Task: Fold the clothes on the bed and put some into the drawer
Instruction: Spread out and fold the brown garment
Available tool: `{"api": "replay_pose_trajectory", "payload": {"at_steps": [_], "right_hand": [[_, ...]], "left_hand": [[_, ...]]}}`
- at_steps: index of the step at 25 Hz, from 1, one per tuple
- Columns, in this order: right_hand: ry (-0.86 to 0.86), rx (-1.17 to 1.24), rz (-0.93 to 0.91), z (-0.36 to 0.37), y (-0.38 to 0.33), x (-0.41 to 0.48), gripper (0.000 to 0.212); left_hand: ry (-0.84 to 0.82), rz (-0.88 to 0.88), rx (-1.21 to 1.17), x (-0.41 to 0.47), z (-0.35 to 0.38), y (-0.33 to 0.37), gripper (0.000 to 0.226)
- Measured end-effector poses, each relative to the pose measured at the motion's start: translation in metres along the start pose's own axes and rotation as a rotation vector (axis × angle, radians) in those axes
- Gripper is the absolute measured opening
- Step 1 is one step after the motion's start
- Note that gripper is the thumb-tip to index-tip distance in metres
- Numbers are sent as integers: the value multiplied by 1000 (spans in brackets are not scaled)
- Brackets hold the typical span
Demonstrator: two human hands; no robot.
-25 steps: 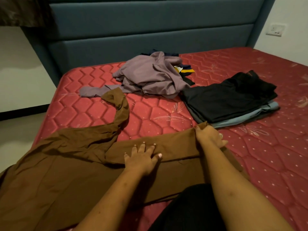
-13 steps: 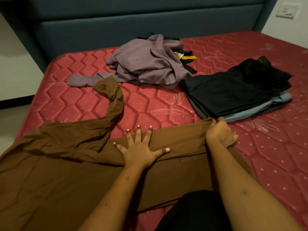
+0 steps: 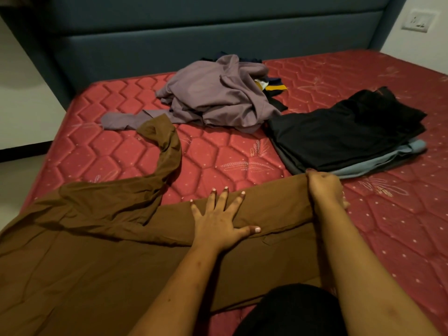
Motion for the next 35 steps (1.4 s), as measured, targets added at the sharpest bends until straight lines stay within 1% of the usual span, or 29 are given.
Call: {"api": "replay_pose_trajectory", "payload": {"at_steps": [2,6,8,10,11,12,13,14,15,16,17,18,19,21,22,23,28,31,33,34,35], "right_hand": [[15,324,54,-4,-1,-6,31],[156,609,68,-28,-9,-10,30],[238,668,34,-40,-6,-10,33],[377,606,-103,-53,-15,-22,33],[437,560,-240,-56,-28,-35,31],[427,509,-425,-50,-46,-52,25],[318,450,-628,-32,-66,-72,16],[89,349,-812,-1,-81,-94,9],[-198,177,-947,40,-84,-117,12],[-433,-78,-1055,79,-71,-135,25],[-556,-400,-1094,107,-46,-135,38],[-540,-647,-1062,116,-24,-118,47],[-446,-771,-982,111,-11,-90,51],[-177,-835,-820,81,-3,-43,55],[-80,-836,-755,70,-2,-27,58],[-37,-834,-700,65,0,-18,60],[1,-780,-446,45,9,-25,61],[71,-820,-359,31,-2,-50,66],[120,-846,-417,32,-32,-84,68],[92,-856,-484,45,-50,-108,64],[17,-838,-551,66,-65,-139,60]], "left_hand": [[16,-11,-6,2,0,-1,95],[29,-36,-2,1,2,-2,100],[36,-44,5,0,0,-2,100],[54,-42,20,0,-2,0,97],[69,-38,24,-1,-2,3,94],[89,-29,21,-1,-3,6,92],[109,-14,16,-1,-4,11,91],[125,3,12,1,-4,15,92],[128,16,10,4,-3,18,93],[115,18,8,7,-1,19,95],[95,11,7,10,1,19,95],[78,1,4,12,3,17,92],[71,-8,-4,13,5,16,89],[61,-17,-14,14,6,14,86],[57,-25,-15,14,6,13,86],[53,-35,-13,14,7,13,86],[45,-83,-17,5,2,3,89],[87,-136,19,-23,-6,-22,88],[150,-203,67,-46,-22,-50,79],[199,-247,84,-61,-36,-67,70],[253,-290,82,-78,-52,-88,64]]}}
Point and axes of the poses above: each hand's wrist, its own x-axis towards the middle knuckle, its own z-axis out of the palm, y = z × x, the point moved 8 cm from there along x, towards the middle knuckle, and after that the axes turned 7 degrees about z, right-handed, at the moved point
